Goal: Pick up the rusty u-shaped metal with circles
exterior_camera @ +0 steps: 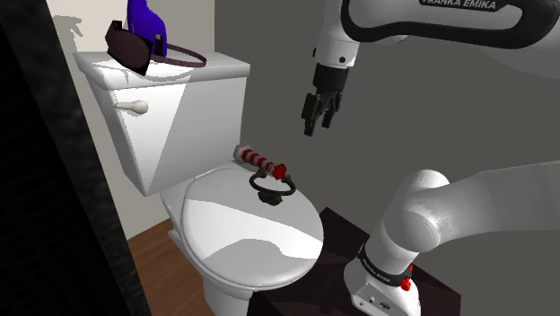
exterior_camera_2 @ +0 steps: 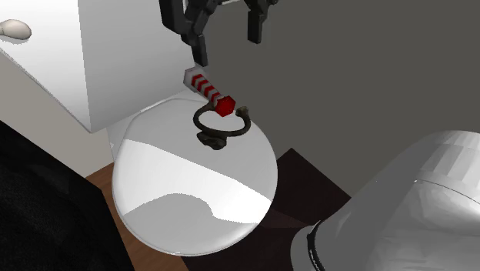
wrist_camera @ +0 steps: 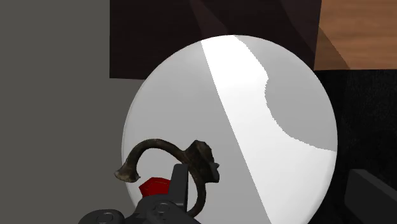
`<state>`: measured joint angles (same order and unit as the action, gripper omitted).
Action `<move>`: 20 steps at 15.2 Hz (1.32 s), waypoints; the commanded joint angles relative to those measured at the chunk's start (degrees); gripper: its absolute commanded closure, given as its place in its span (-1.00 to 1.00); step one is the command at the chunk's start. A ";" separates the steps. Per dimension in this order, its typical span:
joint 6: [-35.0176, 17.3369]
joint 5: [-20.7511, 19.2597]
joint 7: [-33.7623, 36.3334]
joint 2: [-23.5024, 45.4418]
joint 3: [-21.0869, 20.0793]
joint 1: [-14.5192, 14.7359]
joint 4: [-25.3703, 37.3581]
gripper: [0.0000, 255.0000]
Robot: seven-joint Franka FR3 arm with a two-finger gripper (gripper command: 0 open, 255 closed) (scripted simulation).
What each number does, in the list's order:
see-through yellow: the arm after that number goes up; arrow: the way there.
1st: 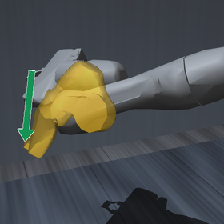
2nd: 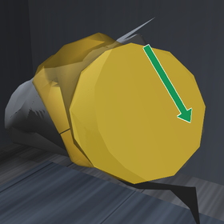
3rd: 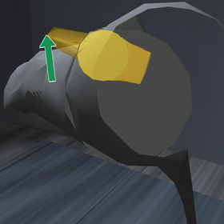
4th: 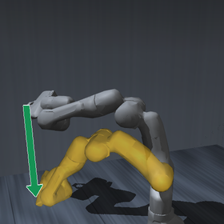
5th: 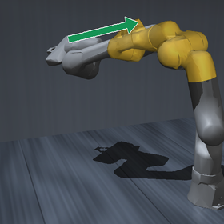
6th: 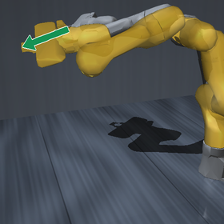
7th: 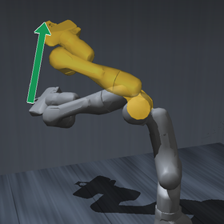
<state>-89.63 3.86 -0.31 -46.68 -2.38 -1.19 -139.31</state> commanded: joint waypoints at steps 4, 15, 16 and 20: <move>-6.25 -0.05 -0.54 3.41 -0.02 -0.11 -2.92 -1.00; -29.38 -0.14 -2.31 22.54 -0.12 -0.55 -7.23 -1.00; -31.38 -0.16 -2.46 24.70 -0.12 -0.59 -7.10 -1.00; -38.93 -0.25 -2.99 33.78 -0.12 -0.73 -5.68 -1.00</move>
<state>-126.72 3.68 -3.03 -15.29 -2.59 -1.82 -145.64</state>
